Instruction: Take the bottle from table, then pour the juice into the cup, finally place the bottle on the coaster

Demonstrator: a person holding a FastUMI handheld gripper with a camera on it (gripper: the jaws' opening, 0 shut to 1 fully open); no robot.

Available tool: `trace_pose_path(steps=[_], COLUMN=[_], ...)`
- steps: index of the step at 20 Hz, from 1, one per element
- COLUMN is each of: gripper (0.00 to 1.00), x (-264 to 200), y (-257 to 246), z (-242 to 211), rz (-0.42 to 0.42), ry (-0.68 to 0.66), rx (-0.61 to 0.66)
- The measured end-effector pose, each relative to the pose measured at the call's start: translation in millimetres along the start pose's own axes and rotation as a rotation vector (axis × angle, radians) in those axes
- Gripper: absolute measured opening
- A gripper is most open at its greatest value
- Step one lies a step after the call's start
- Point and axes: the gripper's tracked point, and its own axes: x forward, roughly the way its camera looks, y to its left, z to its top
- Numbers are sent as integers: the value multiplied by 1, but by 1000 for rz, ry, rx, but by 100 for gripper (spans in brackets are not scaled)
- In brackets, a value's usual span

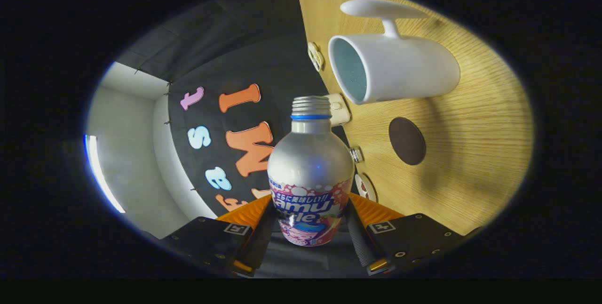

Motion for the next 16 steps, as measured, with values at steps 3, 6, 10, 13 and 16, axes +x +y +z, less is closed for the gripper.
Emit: trace_pose_path(steps=[3,6,10,13,16], gripper=[76,76,76,76,76], x=[0,1,-1,-4,-4], y=[2,7,16,20,27], z=[4,11,18,23,26], rz=[13,20,39,47,60], ry=[-7,-22,-32,-35,-32], rx=[27,56,77,85,90])
